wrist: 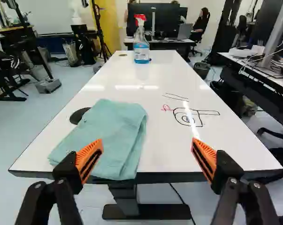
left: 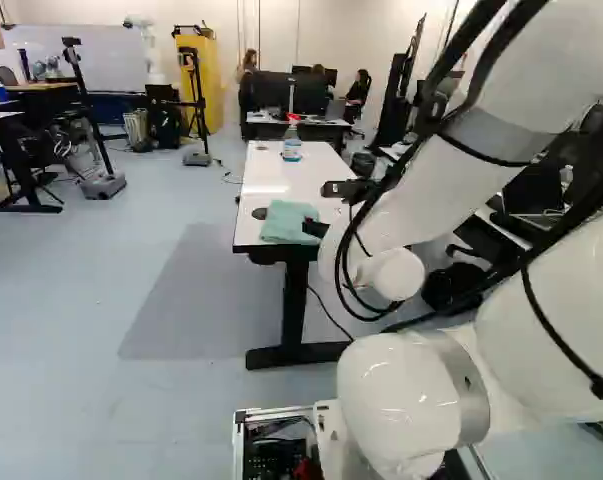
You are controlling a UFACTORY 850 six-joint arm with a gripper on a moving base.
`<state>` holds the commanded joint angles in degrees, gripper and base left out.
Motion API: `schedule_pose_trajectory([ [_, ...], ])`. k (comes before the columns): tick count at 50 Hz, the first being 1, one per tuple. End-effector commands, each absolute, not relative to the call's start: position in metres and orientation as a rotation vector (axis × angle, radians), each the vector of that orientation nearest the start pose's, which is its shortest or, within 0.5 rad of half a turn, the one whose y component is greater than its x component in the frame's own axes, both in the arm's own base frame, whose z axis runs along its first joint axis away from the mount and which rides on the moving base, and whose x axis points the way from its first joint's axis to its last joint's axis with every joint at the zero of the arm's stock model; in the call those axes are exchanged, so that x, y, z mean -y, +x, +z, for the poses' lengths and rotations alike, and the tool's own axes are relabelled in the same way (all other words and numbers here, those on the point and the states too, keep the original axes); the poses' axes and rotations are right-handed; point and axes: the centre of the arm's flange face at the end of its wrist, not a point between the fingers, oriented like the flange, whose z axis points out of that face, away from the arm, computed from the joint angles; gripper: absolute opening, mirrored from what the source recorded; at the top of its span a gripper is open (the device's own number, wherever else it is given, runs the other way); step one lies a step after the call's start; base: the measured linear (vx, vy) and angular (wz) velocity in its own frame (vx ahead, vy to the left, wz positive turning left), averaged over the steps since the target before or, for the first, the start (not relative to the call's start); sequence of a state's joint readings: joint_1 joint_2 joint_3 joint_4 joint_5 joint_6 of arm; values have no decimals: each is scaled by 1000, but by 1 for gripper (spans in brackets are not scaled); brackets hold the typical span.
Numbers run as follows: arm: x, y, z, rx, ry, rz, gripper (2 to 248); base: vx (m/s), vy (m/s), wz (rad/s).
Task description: Clean the table with the green towel
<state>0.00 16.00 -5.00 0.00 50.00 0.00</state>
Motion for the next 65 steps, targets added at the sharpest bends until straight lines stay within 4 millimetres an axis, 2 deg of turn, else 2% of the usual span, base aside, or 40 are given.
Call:
schedule_pose_trajectory([
  [18, 0, 273, 366, 0, -2559, -1822, 247, 0, 0, 0],
  [34, -4, 301, 380, 16, -2532, -1847, 247, 0, 0, 0],
  [48, -16, 323, 394, 62, -2488, -1868, 247, 0, 0, 0],
  [65, -33, 344, 404, 84, -2519, -1783, 247, 0, 0, 0],
])
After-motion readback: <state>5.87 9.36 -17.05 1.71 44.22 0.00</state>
